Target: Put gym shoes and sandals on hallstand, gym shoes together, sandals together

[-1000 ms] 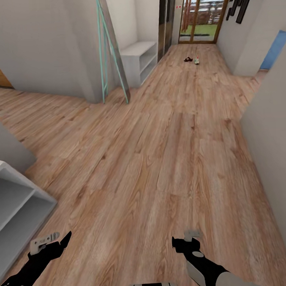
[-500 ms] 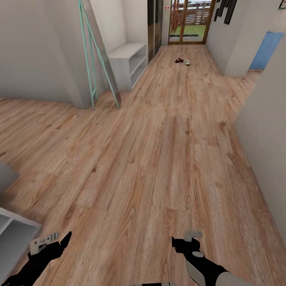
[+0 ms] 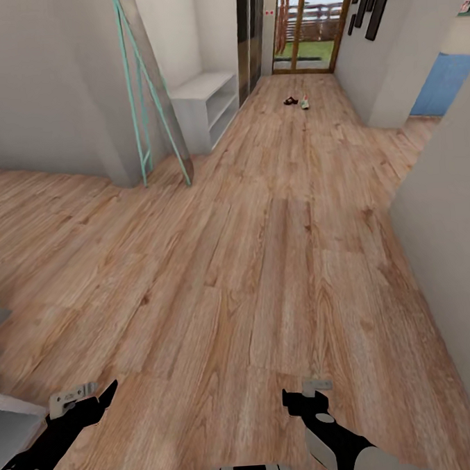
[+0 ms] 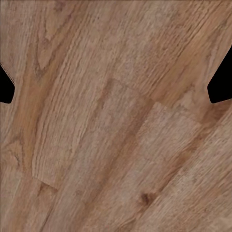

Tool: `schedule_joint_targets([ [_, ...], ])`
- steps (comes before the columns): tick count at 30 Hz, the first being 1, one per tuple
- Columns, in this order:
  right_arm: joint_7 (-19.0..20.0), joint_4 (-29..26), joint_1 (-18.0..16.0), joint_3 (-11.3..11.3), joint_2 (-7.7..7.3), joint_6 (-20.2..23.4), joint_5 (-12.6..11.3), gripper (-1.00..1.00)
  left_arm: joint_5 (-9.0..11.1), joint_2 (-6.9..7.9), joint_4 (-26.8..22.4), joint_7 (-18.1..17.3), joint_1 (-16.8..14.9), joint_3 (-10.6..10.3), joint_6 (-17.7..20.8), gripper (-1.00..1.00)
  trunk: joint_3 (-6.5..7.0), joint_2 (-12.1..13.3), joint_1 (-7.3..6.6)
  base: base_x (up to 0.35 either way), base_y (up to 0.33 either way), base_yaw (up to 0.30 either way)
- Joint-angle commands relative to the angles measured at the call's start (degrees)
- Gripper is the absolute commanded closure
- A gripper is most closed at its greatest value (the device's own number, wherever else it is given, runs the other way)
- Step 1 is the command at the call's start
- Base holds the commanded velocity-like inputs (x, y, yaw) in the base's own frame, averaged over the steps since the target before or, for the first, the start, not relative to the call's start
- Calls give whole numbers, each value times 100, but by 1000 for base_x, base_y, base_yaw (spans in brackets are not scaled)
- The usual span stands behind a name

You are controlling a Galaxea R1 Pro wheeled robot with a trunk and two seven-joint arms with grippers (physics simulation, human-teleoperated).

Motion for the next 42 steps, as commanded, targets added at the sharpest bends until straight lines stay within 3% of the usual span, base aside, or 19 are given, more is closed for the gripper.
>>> schedule_joint_targets([
  [1,0,0,-1,0,0,0,0,-100,1,0,0,0,0,1,0,-100,0,0,0,333,0,-1],
  [22,2,2,-2,0,0,-1,0,-100,-30,0,0,-7,0,2,0,-100,0,0,0,333,0,-1],
  [42,2,2,-1,0,0,0,0,-100,-38,0,0,1,0,-3,0,-100,0,0,0,333,0,-172],
])
